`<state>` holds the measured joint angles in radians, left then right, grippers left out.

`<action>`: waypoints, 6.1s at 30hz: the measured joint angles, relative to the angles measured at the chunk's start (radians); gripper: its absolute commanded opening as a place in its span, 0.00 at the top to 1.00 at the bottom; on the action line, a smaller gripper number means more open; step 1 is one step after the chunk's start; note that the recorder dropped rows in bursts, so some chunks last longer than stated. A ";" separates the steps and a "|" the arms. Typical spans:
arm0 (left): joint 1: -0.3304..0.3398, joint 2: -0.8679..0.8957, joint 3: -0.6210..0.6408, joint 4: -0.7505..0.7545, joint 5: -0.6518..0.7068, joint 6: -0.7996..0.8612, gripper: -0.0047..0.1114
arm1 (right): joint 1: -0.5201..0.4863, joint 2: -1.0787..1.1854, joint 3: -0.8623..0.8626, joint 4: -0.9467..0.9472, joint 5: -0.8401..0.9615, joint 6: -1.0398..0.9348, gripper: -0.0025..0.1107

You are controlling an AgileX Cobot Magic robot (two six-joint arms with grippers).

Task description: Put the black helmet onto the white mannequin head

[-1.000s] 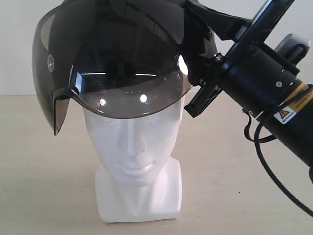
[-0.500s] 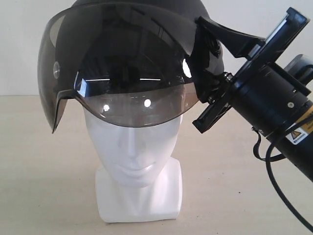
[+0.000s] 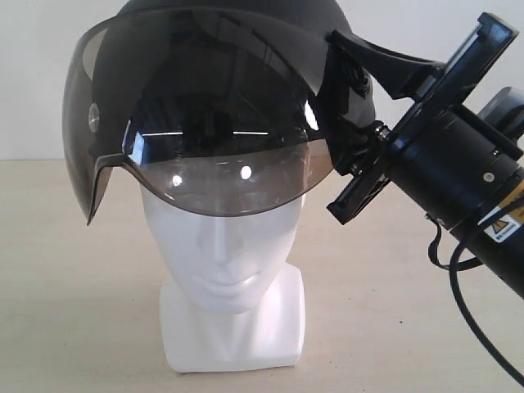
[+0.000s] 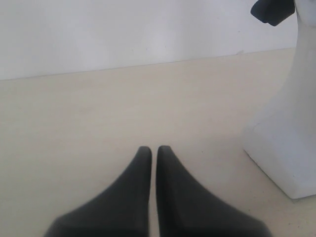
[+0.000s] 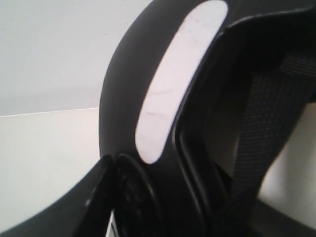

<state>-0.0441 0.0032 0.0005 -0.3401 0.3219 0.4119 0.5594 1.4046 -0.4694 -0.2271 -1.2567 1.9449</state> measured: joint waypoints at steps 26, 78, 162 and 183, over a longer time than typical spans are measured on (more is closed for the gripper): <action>0.000 0.000 0.000 0.000 0.000 0.000 0.92 | -0.015 -0.008 0.035 -0.023 0.094 0.019 0.44; 0.000 0.000 0.000 0.000 0.000 0.000 0.92 | -0.002 -0.302 0.039 -0.328 1.190 -0.243 0.44; 0.000 0.000 0.000 0.000 0.000 0.000 0.92 | -0.425 0.226 -0.423 1.815 2.223 -2.878 0.98; 0.000 0.000 0.000 0.000 0.000 0.000 0.92 | -0.421 0.211 -0.468 1.851 2.216 -2.859 0.98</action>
<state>-0.0441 0.0032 0.0005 -0.3401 0.3219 0.4119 0.1386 1.6160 -0.9377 1.6236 0.9594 -0.9136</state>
